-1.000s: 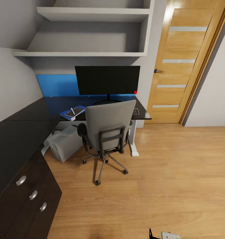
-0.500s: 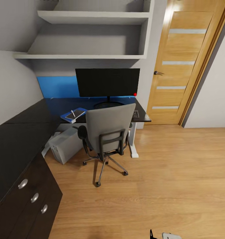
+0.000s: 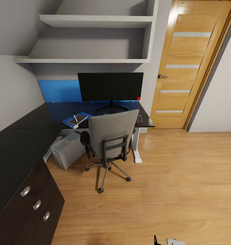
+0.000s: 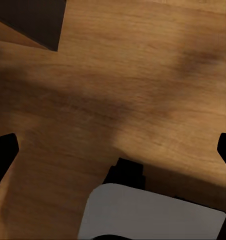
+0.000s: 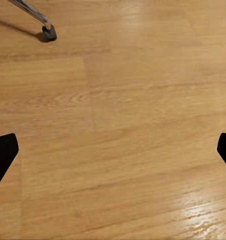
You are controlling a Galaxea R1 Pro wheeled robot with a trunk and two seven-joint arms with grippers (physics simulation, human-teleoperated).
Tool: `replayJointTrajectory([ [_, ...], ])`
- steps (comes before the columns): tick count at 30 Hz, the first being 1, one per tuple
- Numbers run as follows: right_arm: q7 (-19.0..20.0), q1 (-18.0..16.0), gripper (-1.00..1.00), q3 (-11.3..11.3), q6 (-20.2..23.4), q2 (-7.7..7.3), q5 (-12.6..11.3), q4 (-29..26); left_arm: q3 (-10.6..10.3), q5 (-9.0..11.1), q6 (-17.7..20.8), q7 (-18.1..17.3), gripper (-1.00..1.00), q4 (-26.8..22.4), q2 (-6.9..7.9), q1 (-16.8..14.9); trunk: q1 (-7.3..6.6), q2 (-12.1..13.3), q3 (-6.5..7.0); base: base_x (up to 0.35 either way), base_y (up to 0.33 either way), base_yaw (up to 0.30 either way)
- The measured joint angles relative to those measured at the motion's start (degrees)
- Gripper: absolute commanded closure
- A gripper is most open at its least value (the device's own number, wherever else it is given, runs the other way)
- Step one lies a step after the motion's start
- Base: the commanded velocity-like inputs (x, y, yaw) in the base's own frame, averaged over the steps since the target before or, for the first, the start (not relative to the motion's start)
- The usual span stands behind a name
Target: In the bedroom, organize the workspace by keeping the computer under the desk, ensuring the monitor is on the desk, placing the keyboard on the desk next to the monitor, placing the mouse on the desk next to the keyboard, moving the folder from the swivel chair onto the desk next to the mouse, stacking the notebook on top of the folder with the pen on top of the notebook, and positioning the swivel chair next to the desk.
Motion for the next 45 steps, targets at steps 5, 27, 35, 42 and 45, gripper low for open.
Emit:
replayJointTrajectory([
  [5, 0.00, 0.00, -1.00, -0.04, -0.01, 0.00, 0.00, 0.00, 0.05, 0.05, 0.07, -0.19, -1.00, -0.02, 0.09, 0.00, -1.10, 2.01, 0.90, 0.000, 0.000, 0.000],
  [27, 0.00, 0.00, -1.00, -0.04, -0.02, 0.00, 0.00, 0.00, 0.14, 0.10, -0.01, -0.34, -1.00, -0.09, 0.14, 0.00, -5.93, 10.83, 4.85, 0.000, 0.000, 0.000],
  [35, 0.00, 0.00, -1.00, -0.03, -0.01, 0.00, 0.00, 0.00, 0.14, 0.10, -0.05, -0.36, -1.00, -0.09, 0.18, 0.00, -7.69, 14.04, 6.29, 0.000, 0.000, 0.000],
  [42, 0.00, 0.00, -1.00, -0.02, -0.02, 0.00, 0.00, 0.00, 0.09, 0.03, -0.07, -0.38, -1.00, -0.14, 0.24, 0.00, -9.23, 16.85, 7.54, 0.000, 0.000, 0.000],
  [45, 0.00, 0.00, -1.00, -0.02, -0.02, 0.00, 0.00, 0.00, 0.01, 0.01, -0.13, -0.43, -1.00, -0.17, 0.27, 0.00, -9.89, 18.05, 8.08, 0.000, 0.000, 0.000],
])
